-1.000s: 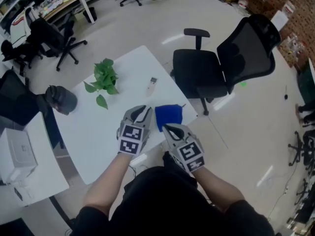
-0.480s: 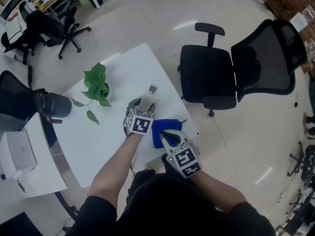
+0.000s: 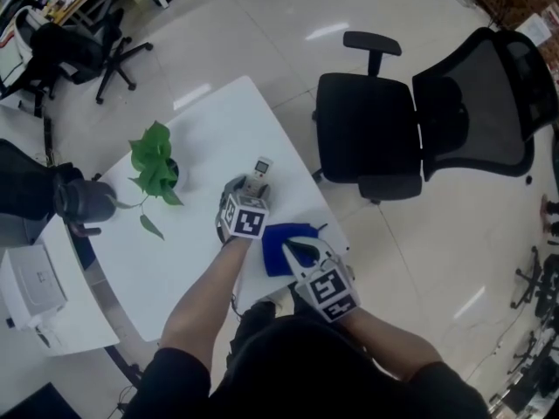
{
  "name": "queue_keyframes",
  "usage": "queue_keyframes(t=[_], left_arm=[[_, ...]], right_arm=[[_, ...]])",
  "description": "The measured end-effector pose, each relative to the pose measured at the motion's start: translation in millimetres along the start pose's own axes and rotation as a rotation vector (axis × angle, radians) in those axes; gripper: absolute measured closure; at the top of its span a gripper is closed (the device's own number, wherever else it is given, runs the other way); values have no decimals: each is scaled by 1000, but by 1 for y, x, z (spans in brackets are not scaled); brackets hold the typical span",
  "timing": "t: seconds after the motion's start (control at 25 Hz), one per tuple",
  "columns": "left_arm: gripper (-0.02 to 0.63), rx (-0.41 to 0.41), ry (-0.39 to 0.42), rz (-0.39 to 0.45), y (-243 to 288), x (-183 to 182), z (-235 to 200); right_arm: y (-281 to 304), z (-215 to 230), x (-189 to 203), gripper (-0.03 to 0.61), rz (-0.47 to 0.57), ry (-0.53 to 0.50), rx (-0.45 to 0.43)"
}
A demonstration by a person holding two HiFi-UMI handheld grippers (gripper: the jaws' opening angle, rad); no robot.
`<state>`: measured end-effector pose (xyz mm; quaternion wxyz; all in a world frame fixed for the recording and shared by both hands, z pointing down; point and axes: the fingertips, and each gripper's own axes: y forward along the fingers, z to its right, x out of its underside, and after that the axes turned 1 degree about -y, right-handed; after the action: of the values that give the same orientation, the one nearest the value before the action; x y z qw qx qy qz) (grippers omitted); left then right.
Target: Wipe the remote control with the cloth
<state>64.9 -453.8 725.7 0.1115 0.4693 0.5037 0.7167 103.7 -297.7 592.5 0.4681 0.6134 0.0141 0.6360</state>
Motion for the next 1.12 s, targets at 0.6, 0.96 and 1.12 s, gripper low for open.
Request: queue_keyframes(t=[0.6, 0.96, 1.12], left_arm=[[407, 24, -1, 62, -34, 5, 4], [408, 37, -12, 309, -161, 20, 9], [408, 40, 39, 396, -239, 52, 16]], right_arm=[[-9, -10, -4, 574, 26, -25, 0], [-30, -73, -9, 574, 89, -86, 70], [-46, -118, -4, 574, 130, -101, 124]])
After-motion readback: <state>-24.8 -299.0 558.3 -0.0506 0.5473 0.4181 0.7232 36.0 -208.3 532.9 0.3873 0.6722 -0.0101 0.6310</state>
